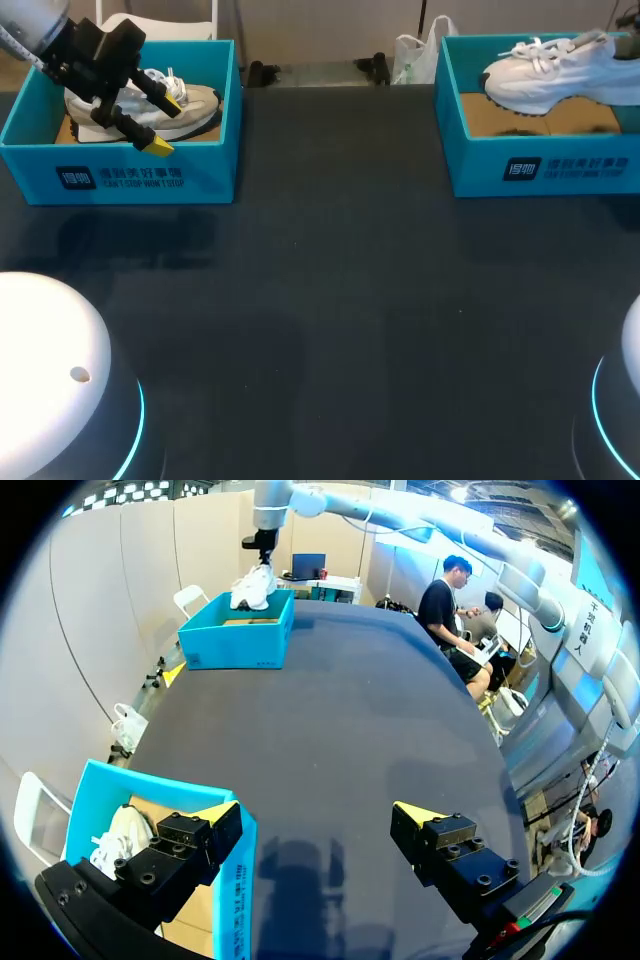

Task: Take the shoe out of the shoebox, open the shoe tongue, remove and reinsert the insole, then place the shoe into the shoebox

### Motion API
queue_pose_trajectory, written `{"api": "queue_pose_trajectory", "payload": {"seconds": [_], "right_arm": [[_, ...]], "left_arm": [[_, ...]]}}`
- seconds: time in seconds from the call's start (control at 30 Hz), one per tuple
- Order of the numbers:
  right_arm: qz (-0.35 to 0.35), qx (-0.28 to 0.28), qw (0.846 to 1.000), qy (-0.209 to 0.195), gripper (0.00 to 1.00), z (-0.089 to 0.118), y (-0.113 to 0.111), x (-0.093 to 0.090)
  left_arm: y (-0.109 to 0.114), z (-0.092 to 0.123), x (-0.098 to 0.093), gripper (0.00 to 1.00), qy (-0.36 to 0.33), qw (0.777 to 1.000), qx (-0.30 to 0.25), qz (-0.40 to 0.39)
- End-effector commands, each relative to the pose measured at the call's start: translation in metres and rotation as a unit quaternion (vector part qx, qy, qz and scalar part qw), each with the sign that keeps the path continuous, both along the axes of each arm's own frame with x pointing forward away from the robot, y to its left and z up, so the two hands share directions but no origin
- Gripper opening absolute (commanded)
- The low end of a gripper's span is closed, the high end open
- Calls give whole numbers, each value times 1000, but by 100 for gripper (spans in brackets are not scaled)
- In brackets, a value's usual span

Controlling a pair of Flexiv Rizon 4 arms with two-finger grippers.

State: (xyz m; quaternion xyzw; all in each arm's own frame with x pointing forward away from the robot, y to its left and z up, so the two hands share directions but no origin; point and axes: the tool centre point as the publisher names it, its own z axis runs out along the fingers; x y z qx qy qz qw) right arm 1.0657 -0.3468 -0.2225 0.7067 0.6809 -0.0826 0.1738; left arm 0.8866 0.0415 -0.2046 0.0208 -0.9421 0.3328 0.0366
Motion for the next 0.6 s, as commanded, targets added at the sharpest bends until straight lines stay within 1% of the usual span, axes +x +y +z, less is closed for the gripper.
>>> {"api": "queue_pose_trajectory", "payload": {"seconds": [0.03, 0.27, 0.6], "right_arm": [[-2, 1, 1000, 4, 0, -11, -3, 9], [-6, -3, 1000, 0, 0, -27, -5, 10], [-5, -13, 1000, 4, 0, -47, -3, 1]], "left_arm": [[1, 1, 0, 100, 0, 1000, 1, -1], [1, 1, 0, 100, 0, 1000, 1, -1], [1, 1, 0, 100, 0, 1000, 1, -1]]}}
